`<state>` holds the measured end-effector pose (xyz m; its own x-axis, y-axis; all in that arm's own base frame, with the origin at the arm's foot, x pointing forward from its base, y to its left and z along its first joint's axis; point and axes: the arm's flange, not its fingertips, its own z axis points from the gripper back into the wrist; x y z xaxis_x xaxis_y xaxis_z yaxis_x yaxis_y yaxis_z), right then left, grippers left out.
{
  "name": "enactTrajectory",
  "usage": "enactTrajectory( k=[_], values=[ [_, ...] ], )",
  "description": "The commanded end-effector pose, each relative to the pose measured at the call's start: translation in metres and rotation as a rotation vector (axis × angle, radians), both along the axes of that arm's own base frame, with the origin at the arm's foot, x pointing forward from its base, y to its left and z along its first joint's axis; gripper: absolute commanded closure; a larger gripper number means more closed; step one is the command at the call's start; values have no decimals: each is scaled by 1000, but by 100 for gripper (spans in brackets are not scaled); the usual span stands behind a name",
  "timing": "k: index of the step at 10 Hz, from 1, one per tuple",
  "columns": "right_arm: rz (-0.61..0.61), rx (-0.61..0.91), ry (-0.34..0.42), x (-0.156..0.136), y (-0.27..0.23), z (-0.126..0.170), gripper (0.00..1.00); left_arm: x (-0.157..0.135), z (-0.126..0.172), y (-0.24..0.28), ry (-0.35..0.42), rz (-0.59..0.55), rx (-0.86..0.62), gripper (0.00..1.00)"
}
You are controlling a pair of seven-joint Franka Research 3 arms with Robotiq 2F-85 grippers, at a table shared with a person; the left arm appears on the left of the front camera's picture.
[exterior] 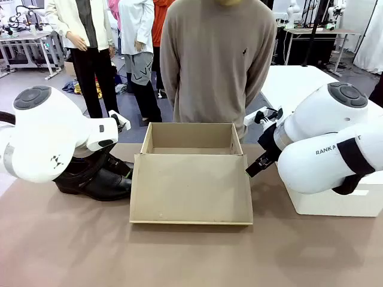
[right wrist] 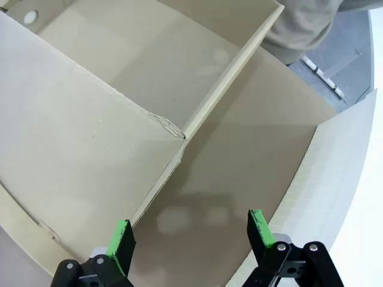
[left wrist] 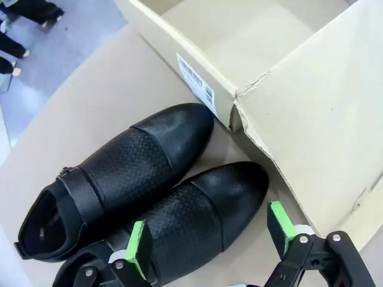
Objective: Pack the shoes into the box.
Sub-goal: Place one shoe of the Shoes into the Shoes Box.
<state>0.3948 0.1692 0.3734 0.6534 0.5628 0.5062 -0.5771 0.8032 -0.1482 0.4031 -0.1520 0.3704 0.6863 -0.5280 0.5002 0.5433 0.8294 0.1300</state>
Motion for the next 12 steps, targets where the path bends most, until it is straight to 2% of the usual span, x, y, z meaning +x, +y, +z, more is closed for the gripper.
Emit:
enactTrajectory(
  k=[1,12],
  values=[
    [0,0,0,0,0,0,0,0,0,0,0,0,0,0],
    [0,0,0,0,0,0,0,0,0,0,0,0,0,0]
  ],
)
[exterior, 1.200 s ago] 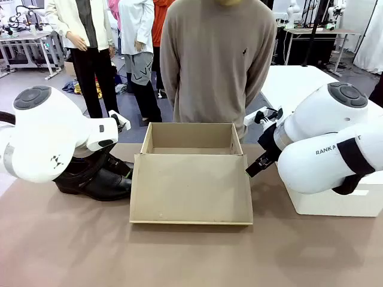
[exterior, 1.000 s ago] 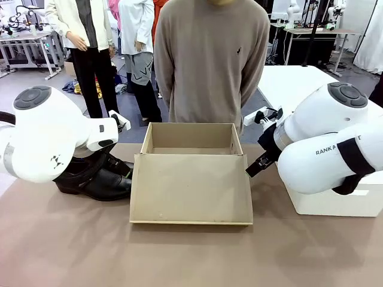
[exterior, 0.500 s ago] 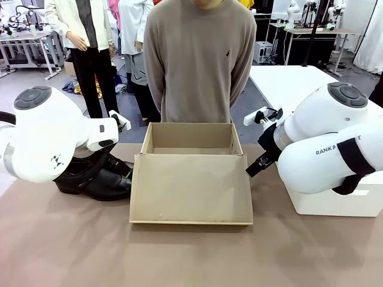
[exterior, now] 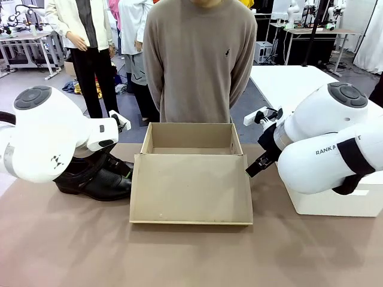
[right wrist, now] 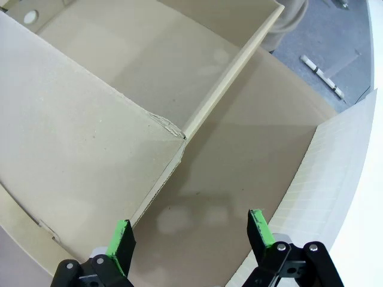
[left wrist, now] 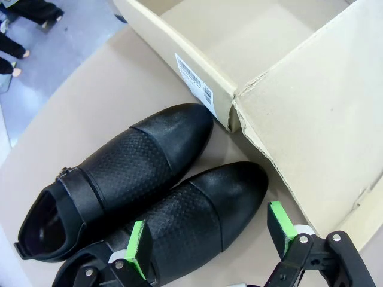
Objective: Pack the shoes into the box.
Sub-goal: Place one shoe of the Shoes into the Shoes Box.
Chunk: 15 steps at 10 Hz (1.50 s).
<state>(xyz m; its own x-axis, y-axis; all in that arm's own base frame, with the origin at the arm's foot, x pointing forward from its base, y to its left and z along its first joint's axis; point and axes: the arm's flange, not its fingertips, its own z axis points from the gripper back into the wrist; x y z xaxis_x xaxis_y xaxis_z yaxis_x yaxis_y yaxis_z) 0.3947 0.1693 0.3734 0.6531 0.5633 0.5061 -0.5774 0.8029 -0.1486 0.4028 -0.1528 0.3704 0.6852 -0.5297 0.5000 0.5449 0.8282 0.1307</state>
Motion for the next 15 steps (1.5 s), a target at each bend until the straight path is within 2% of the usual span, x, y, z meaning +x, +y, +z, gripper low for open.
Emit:
enactTrajectory(
  k=[1,3,7,10,12,15],
  values=[
    [0,0,0,0,0,0,0,0,0,0,0,0,0,0],
    [0,22,-9,0,-1,20,0,-2,22,4,-38,-11,4,0],
    [31,8,12,-10,-6,77,0,-11,77,7,-39,-61,30,0],
    [47,7,-11,-20,-8,114,0,-19,113,9,-51,-112,59,0],
    [70,31,-15,-24,-14,120,0,-20,120,15,-54,-133,37,0],
    [196,127,-65,-34,-33,141,0,-15,144,30,-103,-324,-33,0]
  ],
)
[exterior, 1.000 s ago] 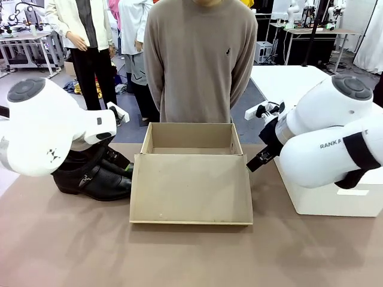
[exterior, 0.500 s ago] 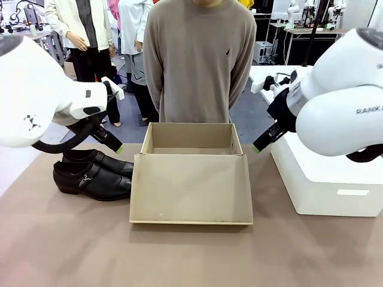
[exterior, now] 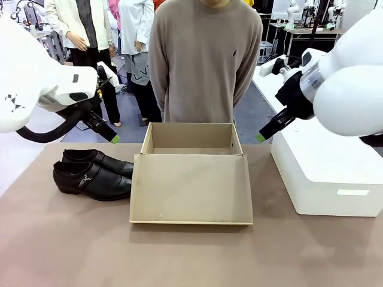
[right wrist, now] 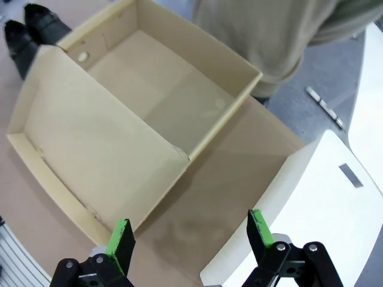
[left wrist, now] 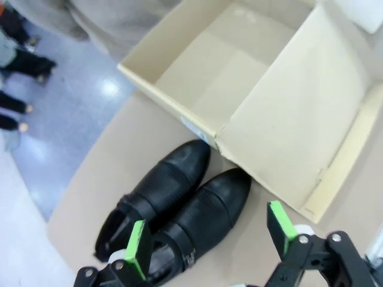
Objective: Pack the shoes into the box.
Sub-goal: Place one shoe of the Shoes into the Shoes Box.
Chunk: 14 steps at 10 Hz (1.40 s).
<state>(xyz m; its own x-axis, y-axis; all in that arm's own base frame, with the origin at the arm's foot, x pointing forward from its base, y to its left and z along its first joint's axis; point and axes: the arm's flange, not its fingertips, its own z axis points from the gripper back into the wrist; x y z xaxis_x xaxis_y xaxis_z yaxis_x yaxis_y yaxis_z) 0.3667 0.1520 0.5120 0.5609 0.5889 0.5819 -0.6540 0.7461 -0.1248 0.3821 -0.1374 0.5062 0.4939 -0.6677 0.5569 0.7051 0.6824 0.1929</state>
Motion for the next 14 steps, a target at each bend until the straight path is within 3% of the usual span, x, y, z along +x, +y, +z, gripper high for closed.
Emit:
enactTrajectory(
  k=[1,4,6,10,14],
  values=[
    [112,68,-31,-8,-23,9,0,9,16,19,-6,-137,-30,0],
    [219,140,-86,-21,-44,24,0,5,35,30,5,-339,-137,0],
    [294,195,-109,-29,-52,31,0,4,43,39,-8,-411,-204,0],
    [371,296,-95,-32,-70,29,0,1,58,44,-79,-460,-249,0],
    [405,316,-91,-34,-73,31,0,7,59,54,-62,-447,-284,0]
  ],
)
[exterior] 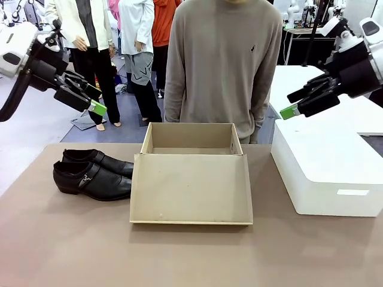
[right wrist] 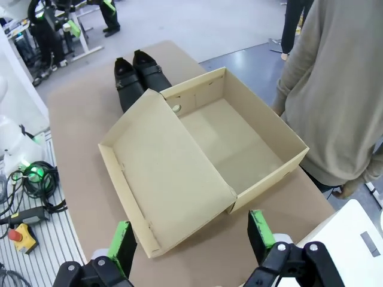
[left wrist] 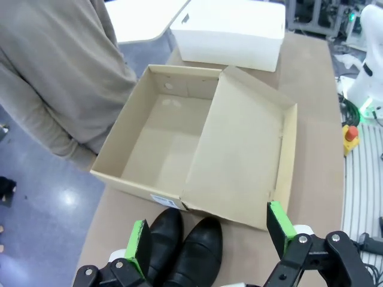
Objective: Pack the shoes into the box.
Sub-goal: Place one shoe of the Shoes into the Shoes Box.
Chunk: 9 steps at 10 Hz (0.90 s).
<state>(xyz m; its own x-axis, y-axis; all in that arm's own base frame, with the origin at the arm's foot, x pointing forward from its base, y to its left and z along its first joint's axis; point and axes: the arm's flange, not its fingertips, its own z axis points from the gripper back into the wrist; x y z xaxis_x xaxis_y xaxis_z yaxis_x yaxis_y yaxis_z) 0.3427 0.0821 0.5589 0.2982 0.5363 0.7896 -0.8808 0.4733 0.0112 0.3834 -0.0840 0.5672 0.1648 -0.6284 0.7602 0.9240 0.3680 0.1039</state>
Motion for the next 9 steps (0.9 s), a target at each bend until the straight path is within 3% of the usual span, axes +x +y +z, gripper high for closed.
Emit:
enactTrajectory(
  k=[1,2,9],
  values=[
    [28,6,-21,-11,-3,-15,0,-1,1,-2,-11,-2,7,0],
    [0,0,0,0,0,0,0,-1,1,-2,-11,-2,7,0],
    [0,0,0,0,0,0,0,-1,1,-2,-11,-2,7,0]
  ],
)
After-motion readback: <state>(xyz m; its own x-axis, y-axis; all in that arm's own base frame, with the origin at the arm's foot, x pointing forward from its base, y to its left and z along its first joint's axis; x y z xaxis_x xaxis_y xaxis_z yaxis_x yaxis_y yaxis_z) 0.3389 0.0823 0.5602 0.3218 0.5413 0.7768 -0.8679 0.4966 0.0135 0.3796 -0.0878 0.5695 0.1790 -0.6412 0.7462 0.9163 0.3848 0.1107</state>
